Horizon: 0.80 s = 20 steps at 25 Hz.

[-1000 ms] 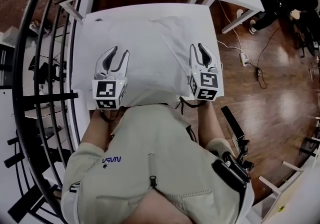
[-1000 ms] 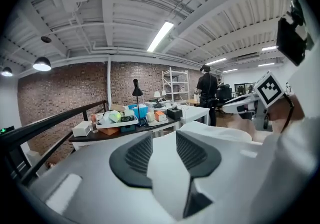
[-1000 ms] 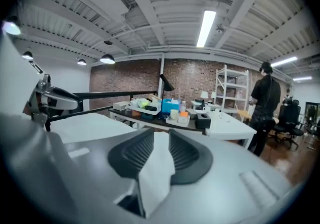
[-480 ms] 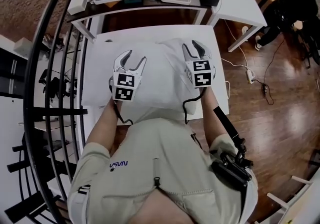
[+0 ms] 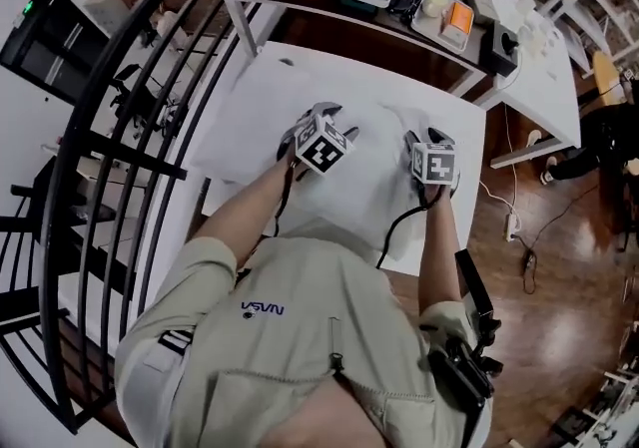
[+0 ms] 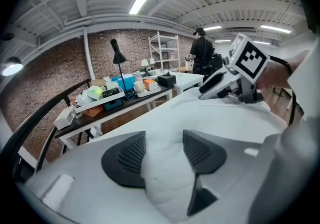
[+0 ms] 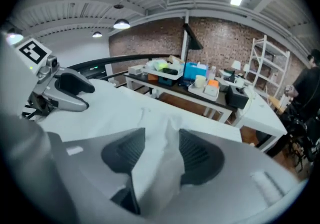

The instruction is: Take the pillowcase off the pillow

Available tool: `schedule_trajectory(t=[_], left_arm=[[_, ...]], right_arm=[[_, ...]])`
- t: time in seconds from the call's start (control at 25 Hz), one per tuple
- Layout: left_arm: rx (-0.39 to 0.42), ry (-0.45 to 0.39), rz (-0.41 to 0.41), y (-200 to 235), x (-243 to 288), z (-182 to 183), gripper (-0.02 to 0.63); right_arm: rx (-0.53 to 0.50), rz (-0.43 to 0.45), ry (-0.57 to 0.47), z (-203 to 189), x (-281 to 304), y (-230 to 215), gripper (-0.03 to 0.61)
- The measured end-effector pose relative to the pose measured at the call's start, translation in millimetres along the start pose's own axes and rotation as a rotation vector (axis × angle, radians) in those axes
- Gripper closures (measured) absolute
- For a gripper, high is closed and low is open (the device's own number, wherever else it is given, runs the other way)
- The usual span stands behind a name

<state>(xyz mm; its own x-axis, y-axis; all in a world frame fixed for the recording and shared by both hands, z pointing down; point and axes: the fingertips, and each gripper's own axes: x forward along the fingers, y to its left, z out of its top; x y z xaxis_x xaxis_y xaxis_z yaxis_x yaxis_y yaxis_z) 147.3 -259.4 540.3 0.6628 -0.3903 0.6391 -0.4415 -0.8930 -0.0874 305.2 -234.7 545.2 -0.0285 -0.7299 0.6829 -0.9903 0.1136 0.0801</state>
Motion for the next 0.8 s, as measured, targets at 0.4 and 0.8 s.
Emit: schedule_trajectory(t=[0.4,0.8], left_arm=[[0.096,-0.082,0.024,-13.8,-23.6,4.5,0.592],[-0.097,-0.28,0.095,24.1,-99.5,34.2,0.595]], right_arm=[[-0.051,-0.058,-0.013,-2.4,-13.5,-5.9,0.571],[0.078,-0.303,-0.168,15.6,-58.1,-79.1,0.572]])
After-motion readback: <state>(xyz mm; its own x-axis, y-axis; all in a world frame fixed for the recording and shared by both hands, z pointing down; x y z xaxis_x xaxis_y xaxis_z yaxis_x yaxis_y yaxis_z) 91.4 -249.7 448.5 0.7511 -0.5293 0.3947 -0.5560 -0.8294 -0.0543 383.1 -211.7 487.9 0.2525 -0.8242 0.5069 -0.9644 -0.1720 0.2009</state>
